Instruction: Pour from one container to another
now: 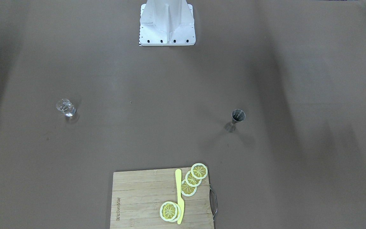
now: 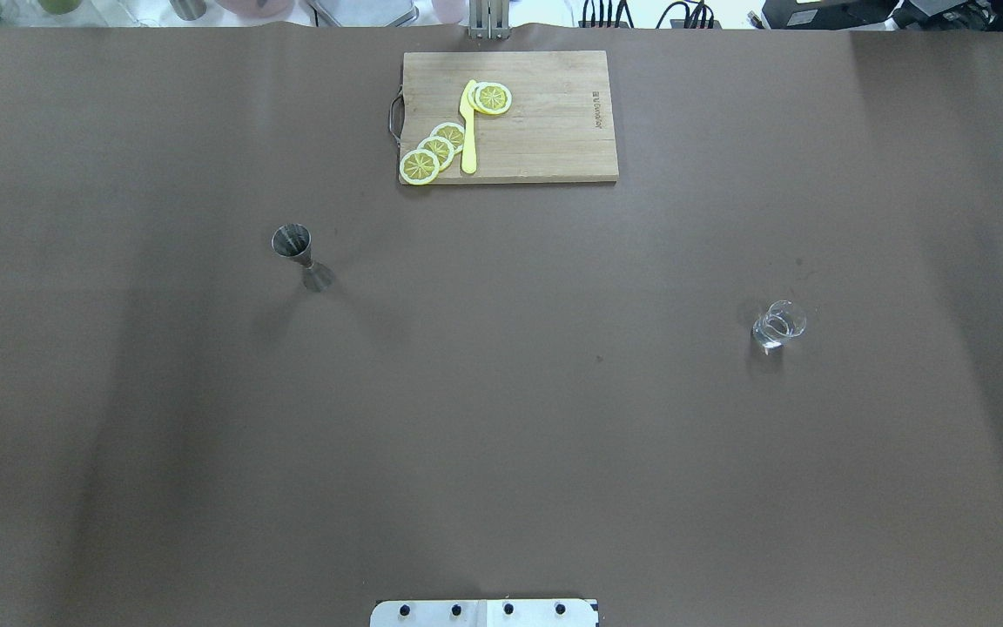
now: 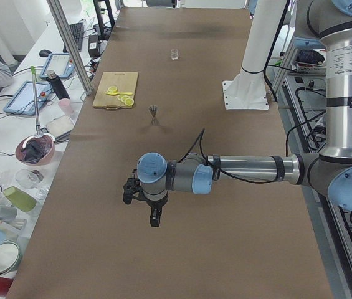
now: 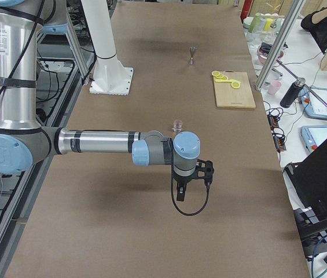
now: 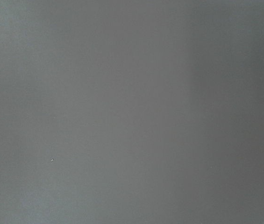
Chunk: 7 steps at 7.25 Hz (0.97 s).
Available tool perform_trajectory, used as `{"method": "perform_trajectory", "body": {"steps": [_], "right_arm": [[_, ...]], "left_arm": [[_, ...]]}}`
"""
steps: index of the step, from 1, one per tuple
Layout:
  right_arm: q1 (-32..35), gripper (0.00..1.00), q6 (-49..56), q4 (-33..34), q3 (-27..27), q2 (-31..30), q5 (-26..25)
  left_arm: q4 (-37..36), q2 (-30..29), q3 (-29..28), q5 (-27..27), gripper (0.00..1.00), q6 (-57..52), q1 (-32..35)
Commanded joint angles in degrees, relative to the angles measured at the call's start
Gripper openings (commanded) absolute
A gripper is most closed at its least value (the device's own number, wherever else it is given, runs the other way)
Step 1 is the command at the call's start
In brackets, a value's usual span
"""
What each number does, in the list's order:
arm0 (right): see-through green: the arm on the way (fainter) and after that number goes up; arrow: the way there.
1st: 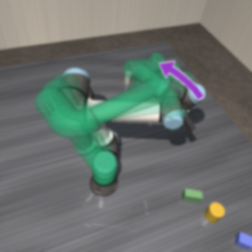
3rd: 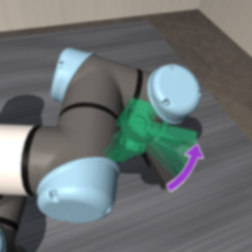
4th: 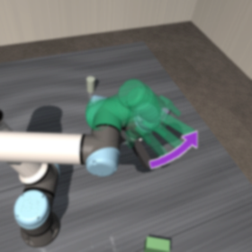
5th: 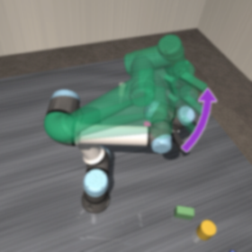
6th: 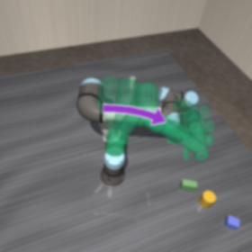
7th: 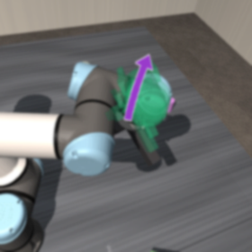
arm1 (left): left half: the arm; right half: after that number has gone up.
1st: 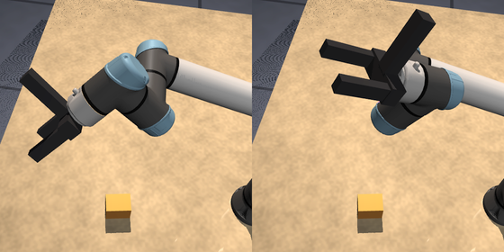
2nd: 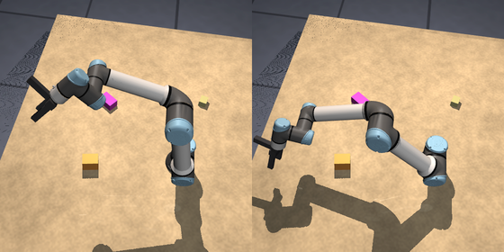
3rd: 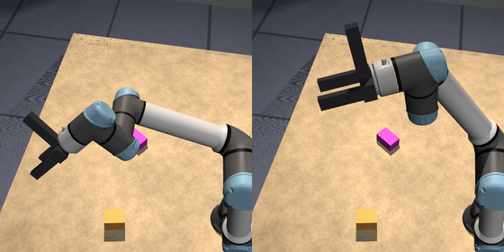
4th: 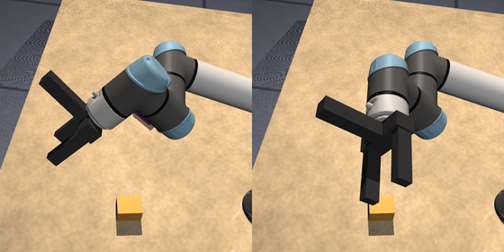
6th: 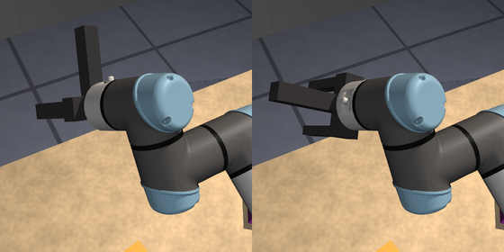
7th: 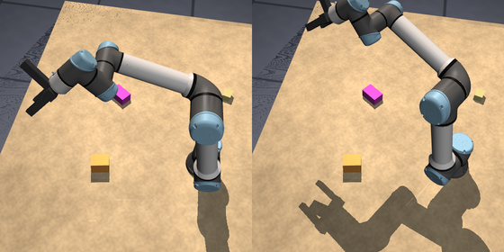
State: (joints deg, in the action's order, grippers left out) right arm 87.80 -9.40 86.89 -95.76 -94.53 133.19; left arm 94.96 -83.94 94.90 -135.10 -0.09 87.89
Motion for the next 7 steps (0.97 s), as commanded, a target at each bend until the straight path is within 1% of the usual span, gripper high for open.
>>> {"method": "perform_trajectory", "body": {"steps": [1,2,3,4,5,6,7], "right_arm": [[0.0,1.0,0.26,-0.31,0.22,0.05,0.31],[-0.09,1.0,0.7,-0.49,0.39,0.48,-0.2],[-1.74,1.0,0.79,-0.23,3.7,4.66,-0.3],[-2.02,1.0,2.97,-0.4,6.43,7.93,0.57],[-3.59,1.0,6.9,-0.49,6.46,9.26,0.84],[-4.13,1.0,7.12,-1.1,6.98,10.58,1.45],[-4.83,1.0,7.12,-4.06,6.64,12.42,4.42]], "left_arm": [[0.39,-0.7,0.28,-0.08,0.99,0.0,0.0],[0.57,-0.79,0.19,0.1,0.99,-0.09,-0.09],[0.49,-1.05,-0.42,0.45,0.99,0.0,-0.09],[0.57,-1.75,-0.6,0.54,0.99,0.0,-0.17],[0.66,-3.58,-0.95,0.36,0.99,-0.09,-0.18],[0.49,-5.34,-0.17,0.45,0.99,0.17,-0.18],[0.57,-6.93,1.32,0.28,0.99,0.26,-1.57]]}}
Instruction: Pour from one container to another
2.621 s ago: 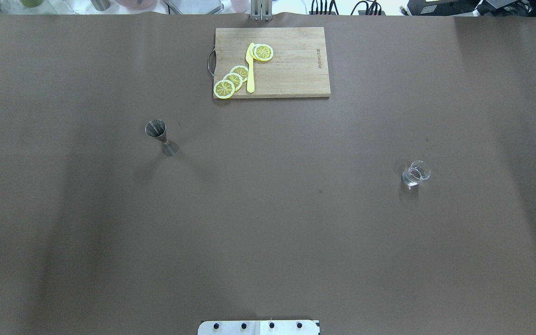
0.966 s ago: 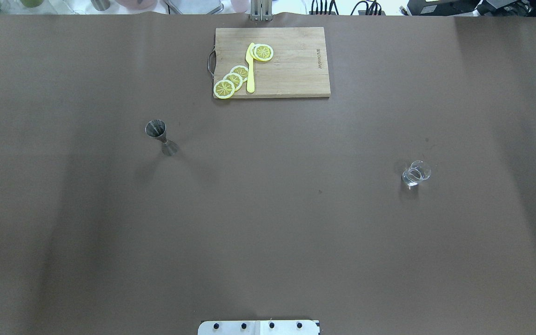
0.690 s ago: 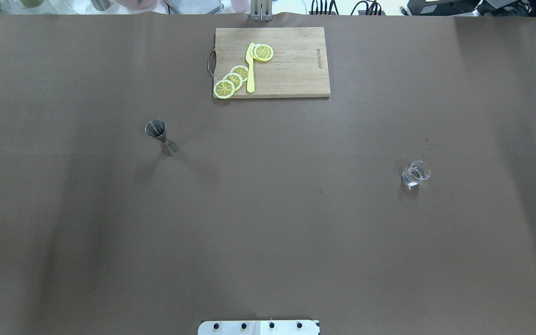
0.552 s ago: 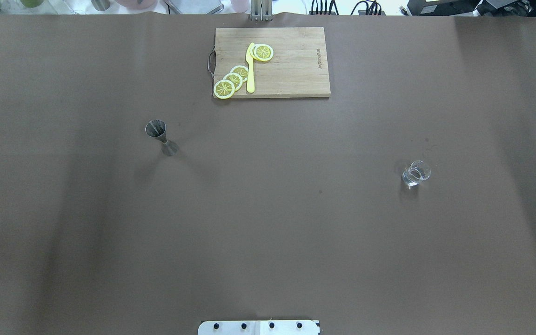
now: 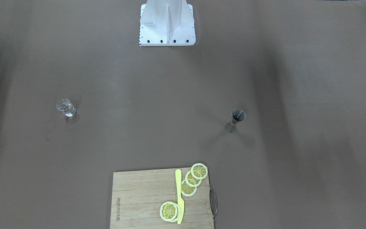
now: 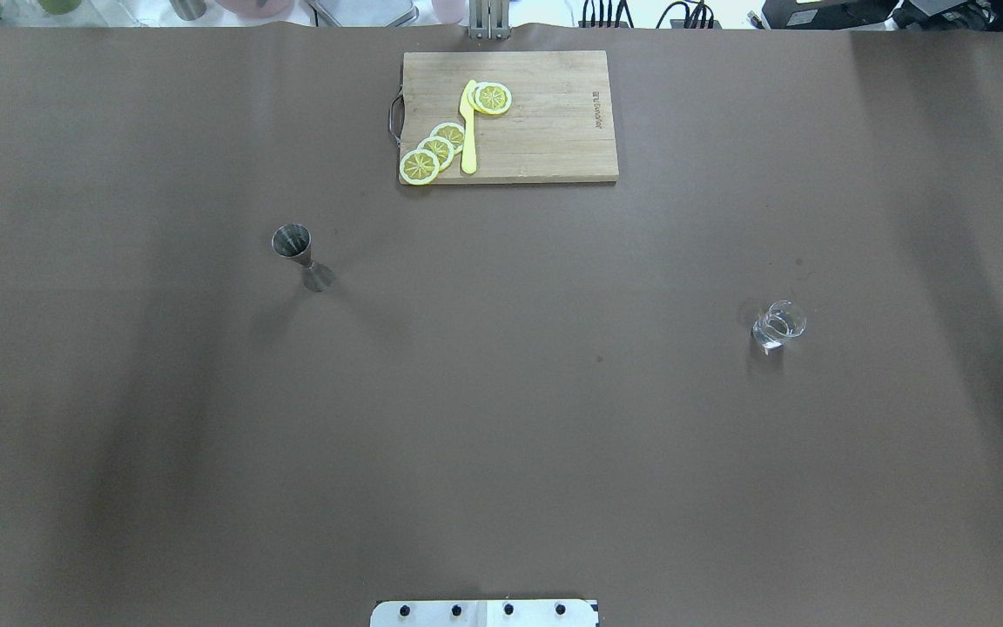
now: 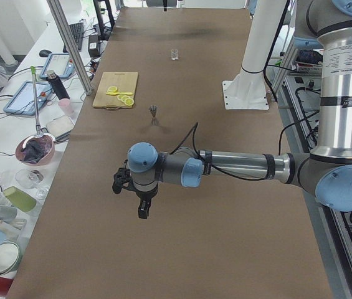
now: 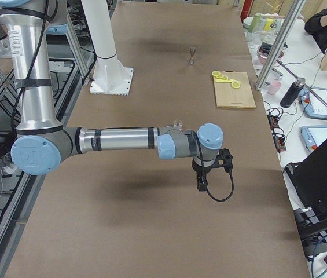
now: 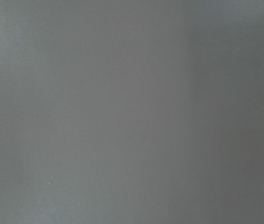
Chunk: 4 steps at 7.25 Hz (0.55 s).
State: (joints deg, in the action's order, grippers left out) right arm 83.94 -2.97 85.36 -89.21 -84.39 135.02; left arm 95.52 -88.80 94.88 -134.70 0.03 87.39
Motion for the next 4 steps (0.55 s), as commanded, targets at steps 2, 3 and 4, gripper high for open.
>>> {"method": "perform_trajectory", "body": {"steps": [2,3,4], "right_arm": [[-4.83,1.0,0.95,-12.79,-0.79,2.3,3.5],[-5.97,1.0,1.12,-15.72,-1.31,2.39,3.5],[-8.33,1.0,0.95,-19.49,-2.45,2.56,4.63]], "left_arm": [[2.47,-3.14,6.67,0.05,0.99,0.32,-5.99],[3.87,-3.22,6.98,-0.03,0.99,0.41,-10.7],[11.98,-3.22,7.16,1.53,0.99,0.5,-14.67]]}}
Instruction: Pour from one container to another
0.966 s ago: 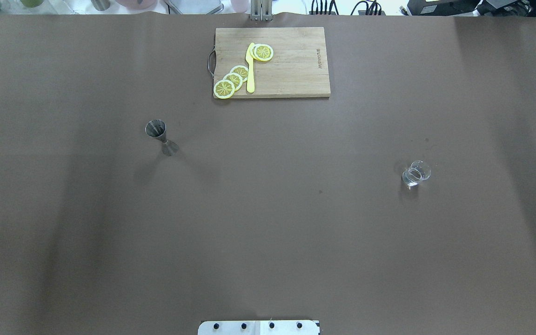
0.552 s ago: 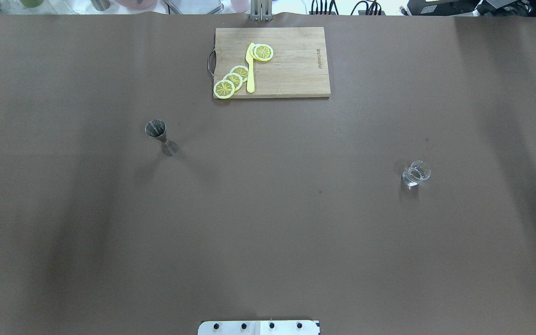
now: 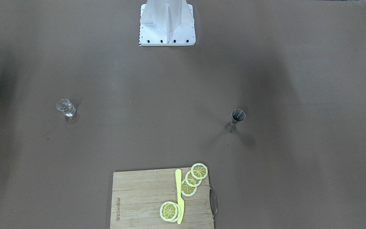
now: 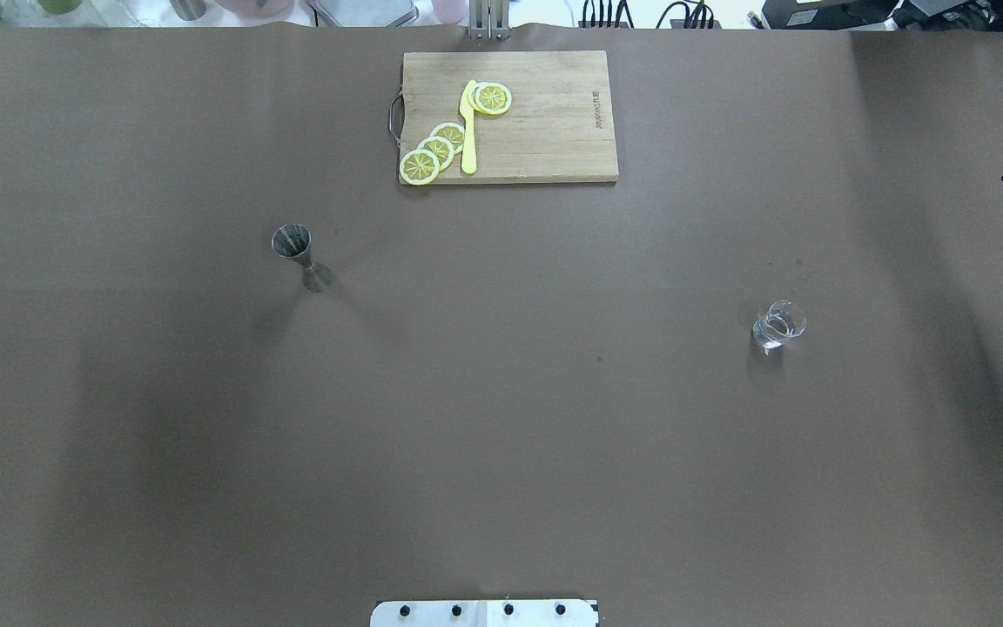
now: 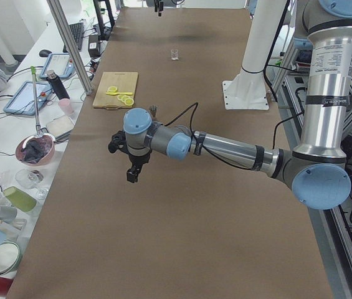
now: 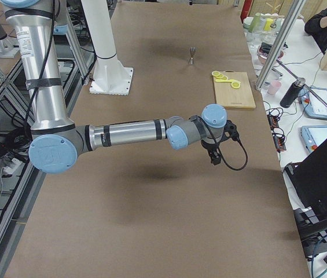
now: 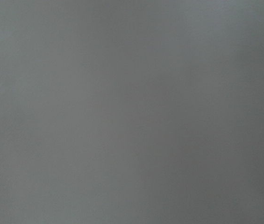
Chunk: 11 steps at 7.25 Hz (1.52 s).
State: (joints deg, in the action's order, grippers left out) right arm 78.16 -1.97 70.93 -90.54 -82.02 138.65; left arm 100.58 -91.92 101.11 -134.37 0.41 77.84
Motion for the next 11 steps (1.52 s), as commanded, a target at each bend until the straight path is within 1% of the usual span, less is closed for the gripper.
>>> {"method": "perform_trajectory", "body": {"steps": [1,2,3,4,5,6,7,8,9,10,11], "right_arm": [[-8.84,1.0,-0.06,-14.93,0.0,0.1,2.75],[-10.12,1.0,0.12,-19.47,0.18,-0.42,0.33],[-10.56,1.0,0.21,-19.95,-0.08,-1.03,0.4],[-11.35,1.0,0.03,-20.73,0.79,-1.3,0.4],[-11.8,1.0,0.12,-25.01,1.06,-1.39,-0.21],[-12.76,1.0,0.56,-29.49,0.8,-3.04,-0.57],[-13.11,1.0,1.69,-31.18,0.1,-4.02,-0.05],[-13.99,1.0,1.7,-34.42,-0.77,-5.59,0.13],[-15.04,1.0,1.7,-36.02,-2.78,-7.52,-0.04],[-15.92,1.0,1.88,-36.3,-4.63,-9.72,-0.13],[-17.84,1.0,1.62,-38.39,-4.82,-10.0,-0.22]], "left_arm": [[16.75,-0.02,1.71,6.53,0.99,1.16,-8.03],[24.5,0.68,1.89,7.97,0.99,8.4,-10.93],[35.72,1.99,1.9,14.42,0.99,18.13,-16.26],[45.14,3.83,1.9,22.58,0.99,24.66,-23.19],[50.54,4.55,2.07,29.97,0.99,26.47,-28.74],[55.03,5.68,2.33,37.27,0.99,26.57,-33.67],[58.64,7.78,3.03,43.0,0.99,26.49,-37.72],[61.2,9.98,4.26,51.58,0.99,26.49,-44.03],[65.93,11.74,4.18,64.54,0.99,26.57,-52.53],[67.19,12.37,4.36,73.46,0.99,26.66,-58.53],[67.55,12.55,4.1,79.56,0.99,26.66,-63.2]]}}
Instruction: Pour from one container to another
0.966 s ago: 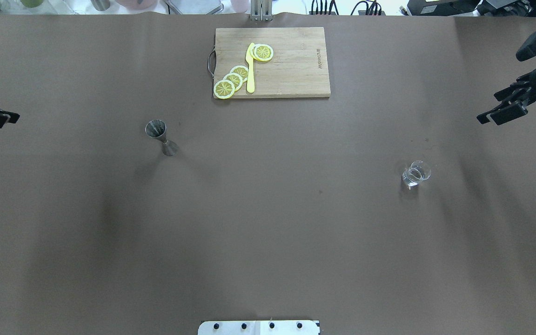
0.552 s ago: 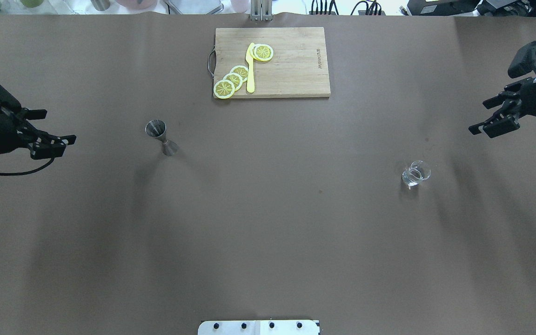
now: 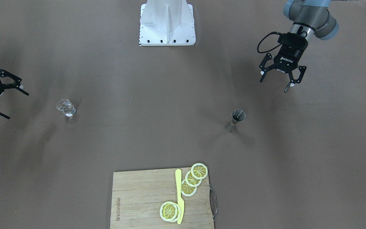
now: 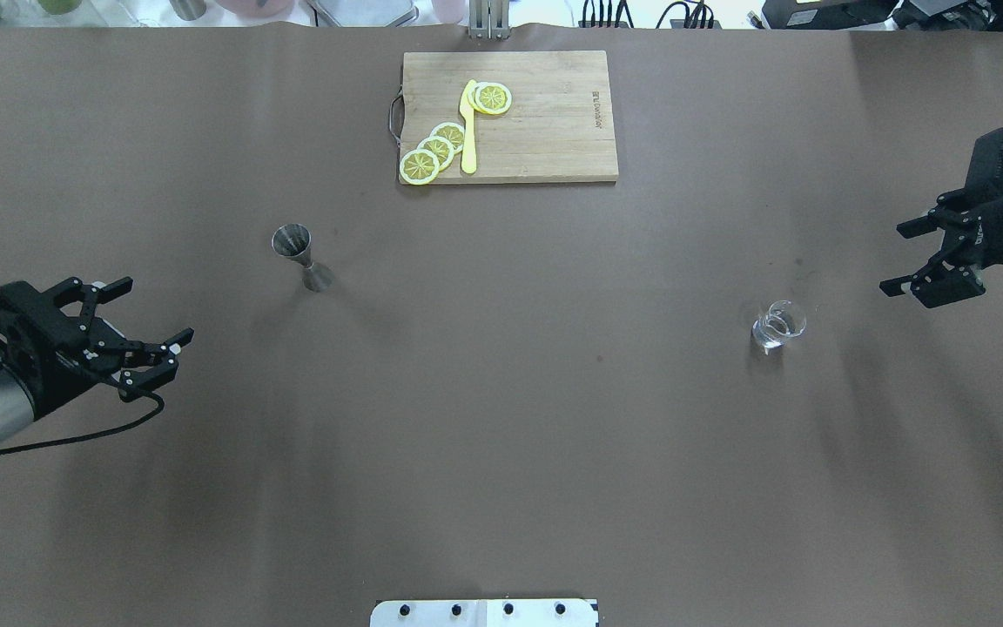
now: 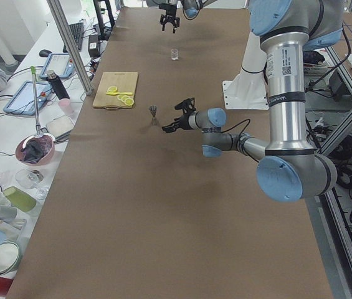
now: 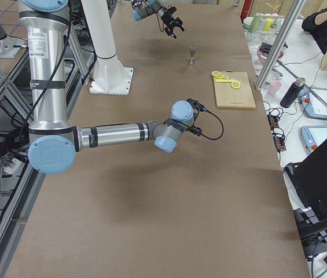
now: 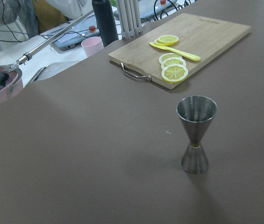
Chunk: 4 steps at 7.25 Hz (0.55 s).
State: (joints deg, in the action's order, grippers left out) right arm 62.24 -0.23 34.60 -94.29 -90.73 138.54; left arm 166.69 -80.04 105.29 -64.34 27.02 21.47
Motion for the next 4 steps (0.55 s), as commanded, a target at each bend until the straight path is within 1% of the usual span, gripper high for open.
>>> {"method": "perform_trajectory", "body": {"steps": [1,2,3,4], "right_arm": [[-2.46,1.0,0.05,-4.43,-1.07,-1.55,0.06],[-2.38,1.0,0.14,-5.93,-1.16,-2.86,0.15],[-2.21,1.0,-0.2,-5.86,-1.25,-2.87,1.28],[-2.03,1.0,-0.12,-4.99,-1.08,-2.79,4.52]], "left_arm": [[1.79,0.59,0.0,18.9,0.99,0.13,-11.93],[1.8,0.59,-0.26,27.52,0.99,0.22,-16.42],[1.89,0.16,-0.35,30.65,0.99,3.7,-17.25],[1.63,-1.33,-0.61,33.9,0.99,8.96,-19.0]]}}
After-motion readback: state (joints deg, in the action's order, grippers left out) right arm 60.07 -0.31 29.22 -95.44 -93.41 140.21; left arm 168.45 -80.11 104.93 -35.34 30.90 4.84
